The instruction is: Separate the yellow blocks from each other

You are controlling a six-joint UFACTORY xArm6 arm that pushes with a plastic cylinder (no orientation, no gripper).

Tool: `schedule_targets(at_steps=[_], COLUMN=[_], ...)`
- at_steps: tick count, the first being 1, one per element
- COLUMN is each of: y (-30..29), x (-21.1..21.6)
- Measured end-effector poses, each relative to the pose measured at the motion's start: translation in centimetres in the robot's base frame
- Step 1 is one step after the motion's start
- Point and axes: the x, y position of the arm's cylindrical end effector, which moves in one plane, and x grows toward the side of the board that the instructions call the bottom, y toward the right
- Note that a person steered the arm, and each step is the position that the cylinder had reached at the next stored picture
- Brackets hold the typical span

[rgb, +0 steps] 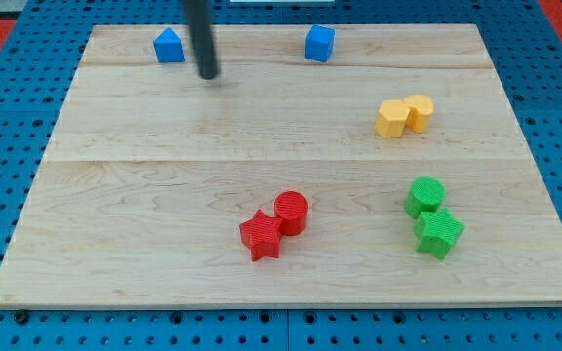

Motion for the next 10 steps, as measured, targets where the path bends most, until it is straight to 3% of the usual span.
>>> schedule_targets(at_steps=[2,3,4,5,6,7,9,10], y=[25.0,33.5,33.0,27.0,16.9,20.2,6.9,5.9], x=[5.0,8.3,10.5,8.1,7.1,8.0,7.4,8.3])
